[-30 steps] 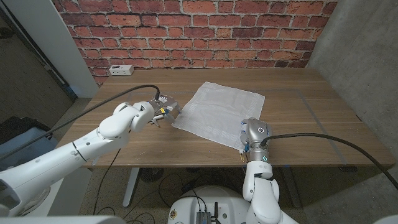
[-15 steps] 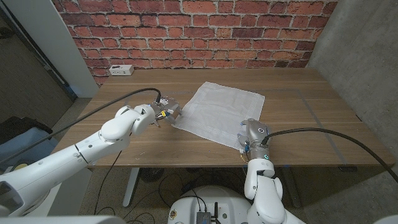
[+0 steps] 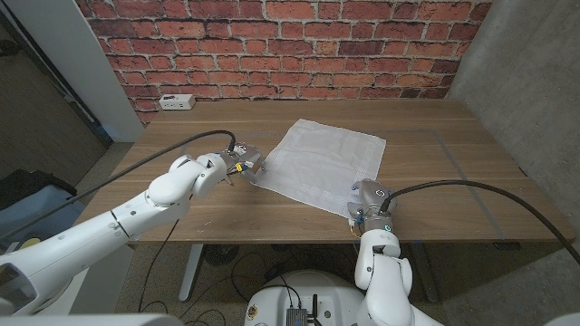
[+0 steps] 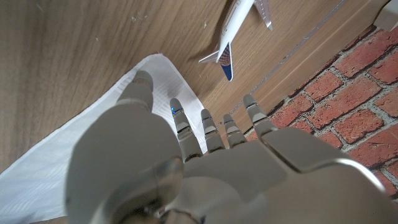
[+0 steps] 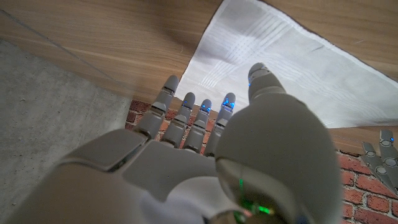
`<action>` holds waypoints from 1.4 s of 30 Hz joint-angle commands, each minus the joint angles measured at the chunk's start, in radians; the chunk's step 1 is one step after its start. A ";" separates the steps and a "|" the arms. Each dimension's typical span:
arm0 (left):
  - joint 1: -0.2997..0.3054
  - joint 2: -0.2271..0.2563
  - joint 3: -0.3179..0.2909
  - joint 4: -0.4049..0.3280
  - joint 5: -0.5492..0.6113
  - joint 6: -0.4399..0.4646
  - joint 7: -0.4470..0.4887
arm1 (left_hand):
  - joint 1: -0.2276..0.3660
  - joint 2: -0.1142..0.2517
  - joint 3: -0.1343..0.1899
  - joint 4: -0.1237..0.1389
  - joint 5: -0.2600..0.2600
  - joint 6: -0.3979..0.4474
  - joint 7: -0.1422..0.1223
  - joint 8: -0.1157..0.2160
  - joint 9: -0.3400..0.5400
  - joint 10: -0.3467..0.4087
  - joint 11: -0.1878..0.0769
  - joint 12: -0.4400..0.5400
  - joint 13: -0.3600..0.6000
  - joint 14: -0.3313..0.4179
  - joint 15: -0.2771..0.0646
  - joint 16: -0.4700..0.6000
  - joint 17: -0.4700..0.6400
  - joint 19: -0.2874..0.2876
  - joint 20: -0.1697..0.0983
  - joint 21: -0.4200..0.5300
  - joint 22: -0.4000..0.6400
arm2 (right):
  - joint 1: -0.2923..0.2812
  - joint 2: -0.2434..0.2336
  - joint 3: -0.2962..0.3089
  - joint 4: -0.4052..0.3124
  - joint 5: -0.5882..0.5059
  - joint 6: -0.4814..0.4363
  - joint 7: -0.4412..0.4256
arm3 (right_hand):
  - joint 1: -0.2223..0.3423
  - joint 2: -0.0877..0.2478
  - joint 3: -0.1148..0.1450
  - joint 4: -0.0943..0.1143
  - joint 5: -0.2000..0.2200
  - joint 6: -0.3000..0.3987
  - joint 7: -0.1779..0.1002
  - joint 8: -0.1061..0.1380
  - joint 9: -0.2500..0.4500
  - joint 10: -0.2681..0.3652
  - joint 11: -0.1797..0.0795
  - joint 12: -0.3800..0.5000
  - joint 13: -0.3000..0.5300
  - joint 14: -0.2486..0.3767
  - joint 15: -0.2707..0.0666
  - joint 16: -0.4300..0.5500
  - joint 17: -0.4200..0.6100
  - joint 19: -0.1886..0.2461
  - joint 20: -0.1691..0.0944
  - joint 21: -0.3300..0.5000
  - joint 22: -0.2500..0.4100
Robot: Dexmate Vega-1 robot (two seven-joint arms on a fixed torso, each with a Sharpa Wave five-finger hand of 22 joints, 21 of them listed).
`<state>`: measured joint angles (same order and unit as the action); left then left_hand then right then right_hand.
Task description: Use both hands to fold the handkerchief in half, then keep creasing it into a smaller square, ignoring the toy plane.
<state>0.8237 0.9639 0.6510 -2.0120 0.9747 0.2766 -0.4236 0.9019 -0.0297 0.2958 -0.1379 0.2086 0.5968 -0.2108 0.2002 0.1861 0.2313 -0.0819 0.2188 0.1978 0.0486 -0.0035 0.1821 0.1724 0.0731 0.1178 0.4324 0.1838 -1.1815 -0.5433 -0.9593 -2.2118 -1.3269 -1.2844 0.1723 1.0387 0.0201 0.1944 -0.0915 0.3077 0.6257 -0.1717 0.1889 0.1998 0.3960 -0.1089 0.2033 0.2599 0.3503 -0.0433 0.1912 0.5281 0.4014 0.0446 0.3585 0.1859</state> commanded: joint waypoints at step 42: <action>0.033 -0.042 0.036 0.071 0.057 0.021 0.070 | 0.080 0.105 0.006 0.001 -0.010 0.150 0.091 0.031 0.004 0.075 0.008 0.024 0.002 0.048 -0.028 0.011 0.000 0.048 0.000 -0.016 0.006 | -0.144 0.115 0.169 0.124 -0.049 0.155 -0.008 | 0.068 0.021 0.017 -0.043 0.041 0.230 0.046 0.074 -0.004 0.127 -0.024 0.044 -0.012 0.088 -0.149 0.061 -0.009 0.038 -0.036 -0.001 0.003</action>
<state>0.8497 0.9331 0.6799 -1.9690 1.0443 0.2907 -0.3773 0.9774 0.0526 0.2936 -0.1378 0.2033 0.7109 -0.1330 0.2198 0.1828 0.2911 -0.0725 0.2345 0.1976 0.0826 -0.0304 0.1890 0.1724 0.1104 0.1193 0.4209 0.1836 -1.3136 -0.4281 -0.8034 -2.1078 -1.4343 -1.1481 0.2326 1.0925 0.0320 0.2122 -0.1289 0.3456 0.7942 -0.1309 0.2445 0.1920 0.4928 -0.1217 0.2358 0.2488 0.4138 -0.0433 0.2322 0.5084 0.4256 0.0102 0.3550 0.1862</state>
